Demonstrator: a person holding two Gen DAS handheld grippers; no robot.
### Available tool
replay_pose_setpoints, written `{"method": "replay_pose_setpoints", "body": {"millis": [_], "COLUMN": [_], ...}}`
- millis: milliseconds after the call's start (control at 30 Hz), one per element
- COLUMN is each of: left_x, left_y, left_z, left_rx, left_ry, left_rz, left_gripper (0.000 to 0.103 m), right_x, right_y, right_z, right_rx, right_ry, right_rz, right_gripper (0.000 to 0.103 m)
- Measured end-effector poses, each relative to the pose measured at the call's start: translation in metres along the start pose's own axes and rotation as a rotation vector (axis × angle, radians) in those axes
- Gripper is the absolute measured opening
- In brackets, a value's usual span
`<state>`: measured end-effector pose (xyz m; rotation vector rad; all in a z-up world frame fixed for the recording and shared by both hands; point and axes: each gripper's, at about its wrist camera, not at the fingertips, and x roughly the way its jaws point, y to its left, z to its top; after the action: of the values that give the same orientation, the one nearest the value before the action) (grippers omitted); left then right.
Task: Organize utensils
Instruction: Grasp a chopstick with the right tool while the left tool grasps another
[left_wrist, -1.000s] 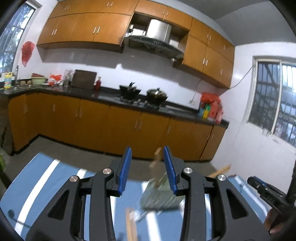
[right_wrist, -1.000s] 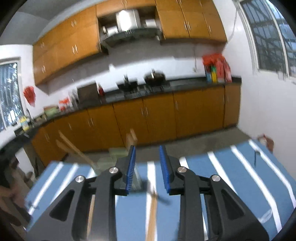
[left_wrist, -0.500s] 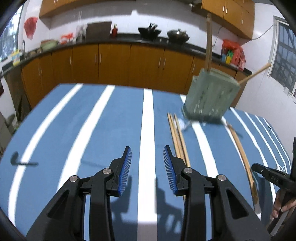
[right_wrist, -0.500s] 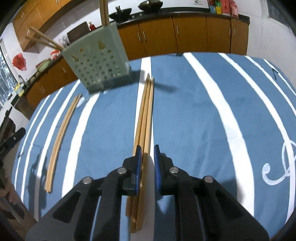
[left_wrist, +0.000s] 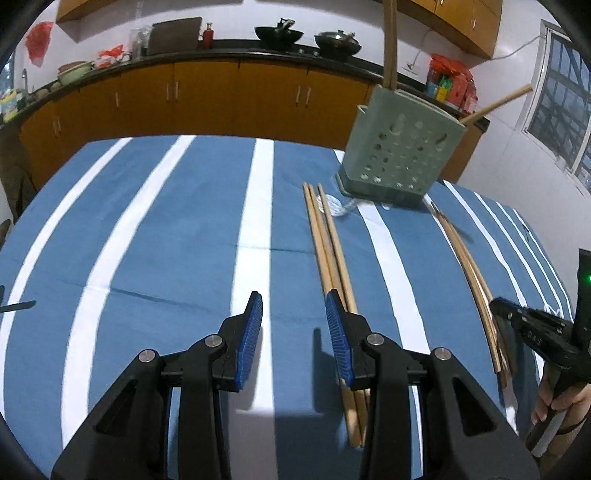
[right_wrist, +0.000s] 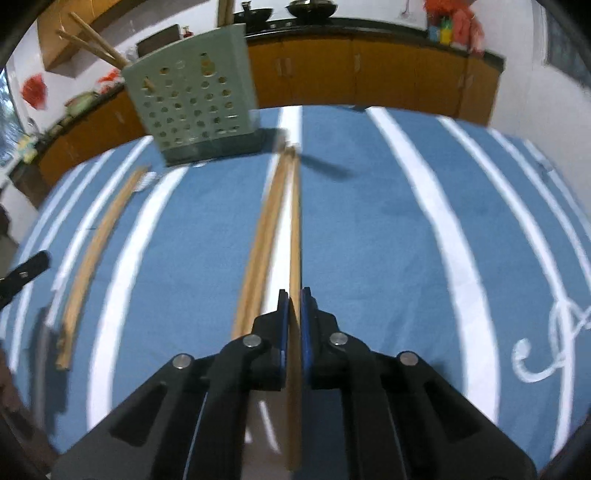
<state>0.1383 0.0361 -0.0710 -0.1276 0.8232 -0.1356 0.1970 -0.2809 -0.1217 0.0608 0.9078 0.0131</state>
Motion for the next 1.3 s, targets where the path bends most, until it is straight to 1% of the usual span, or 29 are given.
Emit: {"method": "replay_pose_setpoints", "body": {"millis": [100, 133, 267, 433, 633, 700, 800, 867, 900, 933, 1133, 1300], "left_x": [0.005, 0.006, 0.015, 0.028, 0.032, 0.034, 0.038, 0.040, 0.040, 0.040, 0.036, 0.034], "left_y": [-0.005, -0.007, -0.016, -0.024, -0.029, -0.031, -0.032, -0.032, -0.032, -0.029, 0.011, 0.029], "left_z": [-0.002, -0.002, -0.004, -0.009, -0.008, -0.006, -0.003, -0.002, -0.001, 0.000, 0.008, 0.010], "left_rx": [0.011, 0.015, 0.042, 0.074, 0.117, 0.116, 0.108, 0.114, 0.115, 0.112, 0.028, -0.006], "left_ry": [0.018, 0.023, 0.053, 0.094, 0.092, 0.093, 0.084, 0.077, 0.076, 0.077, 0.079, 0.068], "left_rz": [-0.021, -0.026, -0.038, -0.012, 0.032, 0.037, 0.045, 0.063, 0.074, 0.080, 0.132, 0.141], "left_gripper": [0.034, 0.031, 0.026, 0.022, 0.022, 0.022, 0.022, 0.018, 0.011, 0.008, 0.008, 0.008], "right_x": [0.000, 0.000, -0.001, 0.000, -0.002, -0.003, -0.004, -0.003, -0.002, -0.001, 0.005, 0.007], "right_y": [-0.013, -0.014, -0.013, -0.012, -0.012, -0.013, -0.010, -0.008, -0.008, -0.009, -0.025, -0.031], "right_z": [0.001, 0.001, -0.001, -0.001, -0.001, -0.002, -0.003, -0.003, -0.001, 0.000, 0.008, 0.008], "right_rx": [0.052, 0.051, 0.025, 0.021, 0.018, 0.027, 0.027, 0.010, 0.006, 0.007, 0.050, 0.056], "right_ry": [-0.005, -0.006, -0.014, -0.017, -0.015, -0.012, -0.014, -0.017, -0.018, -0.018, -0.032, -0.042], "right_rz": [0.003, 0.003, -0.011, -0.008, -0.011, 0.005, 0.017, 0.007, 0.001, 0.002, -0.035, -0.043], "right_gripper": [0.008, 0.008, 0.008, 0.008, 0.008, 0.012, 0.014, 0.013, 0.009, 0.009, 0.008, 0.010]}}
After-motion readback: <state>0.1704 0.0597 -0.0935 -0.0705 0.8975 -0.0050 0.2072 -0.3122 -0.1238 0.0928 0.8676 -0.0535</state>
